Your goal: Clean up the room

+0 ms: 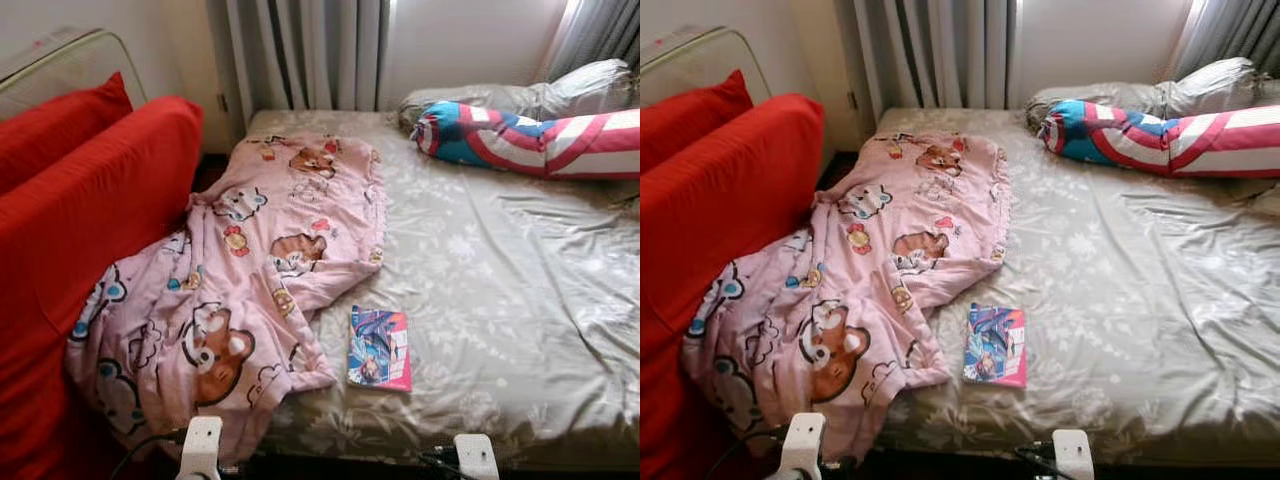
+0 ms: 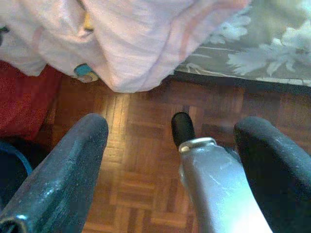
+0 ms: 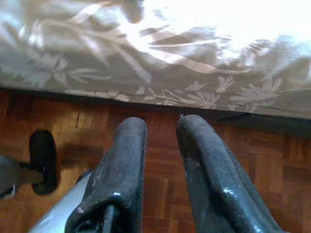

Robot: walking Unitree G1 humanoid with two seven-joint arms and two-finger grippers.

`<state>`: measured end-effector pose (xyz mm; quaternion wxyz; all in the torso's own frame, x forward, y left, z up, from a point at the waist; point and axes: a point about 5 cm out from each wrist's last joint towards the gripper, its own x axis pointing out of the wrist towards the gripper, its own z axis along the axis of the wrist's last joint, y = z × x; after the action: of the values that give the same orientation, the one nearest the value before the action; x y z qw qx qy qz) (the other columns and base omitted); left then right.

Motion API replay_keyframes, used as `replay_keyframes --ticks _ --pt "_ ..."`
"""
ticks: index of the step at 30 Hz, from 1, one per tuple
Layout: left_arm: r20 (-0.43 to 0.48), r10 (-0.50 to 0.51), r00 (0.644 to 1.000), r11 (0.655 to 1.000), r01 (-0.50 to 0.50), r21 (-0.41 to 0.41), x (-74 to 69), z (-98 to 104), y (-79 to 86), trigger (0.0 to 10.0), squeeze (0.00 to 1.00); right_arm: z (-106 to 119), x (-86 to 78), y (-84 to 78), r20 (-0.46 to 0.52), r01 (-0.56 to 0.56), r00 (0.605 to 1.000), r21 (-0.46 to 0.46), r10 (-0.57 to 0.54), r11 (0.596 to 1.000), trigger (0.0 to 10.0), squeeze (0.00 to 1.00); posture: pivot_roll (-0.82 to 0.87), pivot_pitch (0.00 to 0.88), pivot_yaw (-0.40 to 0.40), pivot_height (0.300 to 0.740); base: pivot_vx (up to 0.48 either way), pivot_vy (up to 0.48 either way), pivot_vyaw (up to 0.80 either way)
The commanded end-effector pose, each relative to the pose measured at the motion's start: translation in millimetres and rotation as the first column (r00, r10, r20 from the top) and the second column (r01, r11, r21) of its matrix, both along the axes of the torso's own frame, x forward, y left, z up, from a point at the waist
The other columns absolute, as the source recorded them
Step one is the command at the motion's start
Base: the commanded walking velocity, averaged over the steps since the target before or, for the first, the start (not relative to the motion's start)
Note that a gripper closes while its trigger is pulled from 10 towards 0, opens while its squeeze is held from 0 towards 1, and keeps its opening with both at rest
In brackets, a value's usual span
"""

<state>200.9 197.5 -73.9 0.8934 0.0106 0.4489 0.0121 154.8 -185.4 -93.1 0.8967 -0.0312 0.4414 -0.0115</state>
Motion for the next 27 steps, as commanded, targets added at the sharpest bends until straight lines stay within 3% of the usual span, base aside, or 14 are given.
replay_keyframes --ticks 1,8,15,18,21,27 --pt "-0.02 0.001 1.0 1.0 -0.001 0.007 -5.7 -3 2.3 10.0 0.0 0 0.6 3.4 -0.001 -0.023 1.0 0.005 0.023 1.0 10.0 0.0 -0.1 0.02 0.023 0.74 0.0 0.0 0.8" --pt "-0.031 -0.005 1.0 1.0 0.006 0.01 -8.8 -4 2.6 10.0 0.0 -1 -2.3 3.1 -0.009 0.009 1.0 0.028 -0.008 1.0 10.0 0.0 -0.1 0.029 0.027 0.74 0.171 0.0 0.23" --pt "-0.032 -0.008 0.999 1.0 0.008 0.005 -9.4 -5 2.4 10.0 0.0 -1 -1.7 7.3 -0.008 -0.034 0.999 0.028 0.035 0.999 10.0 0.0 -0.1 0.033 0.027 0.74 0.256 0.0 0.0" --pt "-0.032 -0.011 0.999 1.0 0.011 0.009 -9.6 -5 2.8 10.0 0.0 -2 -2.6 8.7 -0.005 -0.075 0.997 0.012 0.075 0.997 10.0 0.0 -0.1 0.034 0.03 0.74 0.276 0.0 0.8" --pt "-0.033 -0.012 0.999 1.0 0.013 0.011 -9.9 -5 3.0 10.0 0.0 -4 -7.9 6.6 -0.017 -0.01 1.0 0.047 0.011 0.999 10.0 0.0 -0.1 0.035 0.03 0.74 0.274 0.0 0.63" --pt "-0.035 -0.015 0.999 1.0 0.016 0.012 -9.7 -5 2.7 10.0 0.0 -4 -11.1 5.1 -0.014 -0.012 1.0 0.051 0.012 0.999 10.0 0.0 -0.11 0.038 0.029 0.74 0.137 0.0 0.0"
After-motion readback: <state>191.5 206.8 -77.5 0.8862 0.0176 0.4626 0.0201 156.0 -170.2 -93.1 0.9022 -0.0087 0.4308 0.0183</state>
